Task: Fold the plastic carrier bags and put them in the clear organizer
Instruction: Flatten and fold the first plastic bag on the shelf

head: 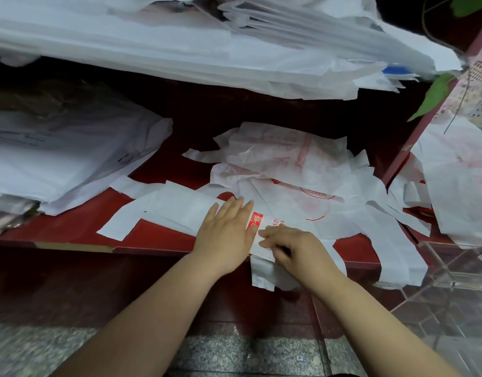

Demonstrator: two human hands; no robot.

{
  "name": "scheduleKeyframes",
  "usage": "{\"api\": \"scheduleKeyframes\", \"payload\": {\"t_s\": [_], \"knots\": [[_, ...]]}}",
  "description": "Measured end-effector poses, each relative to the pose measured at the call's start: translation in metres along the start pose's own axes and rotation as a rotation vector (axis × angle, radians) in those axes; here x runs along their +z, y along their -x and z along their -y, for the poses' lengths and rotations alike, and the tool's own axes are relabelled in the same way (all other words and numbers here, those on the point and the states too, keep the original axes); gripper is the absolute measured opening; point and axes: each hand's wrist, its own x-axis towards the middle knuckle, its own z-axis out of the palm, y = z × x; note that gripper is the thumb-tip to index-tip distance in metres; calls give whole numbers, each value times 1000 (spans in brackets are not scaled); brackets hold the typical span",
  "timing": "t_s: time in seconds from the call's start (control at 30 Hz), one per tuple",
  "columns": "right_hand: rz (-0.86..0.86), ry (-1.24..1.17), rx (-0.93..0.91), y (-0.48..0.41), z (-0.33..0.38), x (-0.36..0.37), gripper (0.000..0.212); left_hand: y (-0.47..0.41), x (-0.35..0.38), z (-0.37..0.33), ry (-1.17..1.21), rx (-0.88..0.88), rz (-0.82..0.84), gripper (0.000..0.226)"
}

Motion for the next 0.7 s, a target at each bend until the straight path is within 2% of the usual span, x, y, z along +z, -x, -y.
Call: {"api": "scheduleKeyframes", "payload": {"t_s": [0.13, 0.37, 0.53, 0.7], "knots": [[-18, -32, 14, -1, -1, 2, 24, 1, -2, 14, -65, -94, 132, 53], [27, -105, 114, 1, 1, -1, 24, 17, -21, 66, -118, -325, 167, 56], [35, -100, 131, 0, 3, -2, 22, 29, -39, 106, -138, -520, 118, 55], [64, -95, 147, -2, 3, -5, 23, 38, -44, 112, -130, -523, -175, 43]]}}
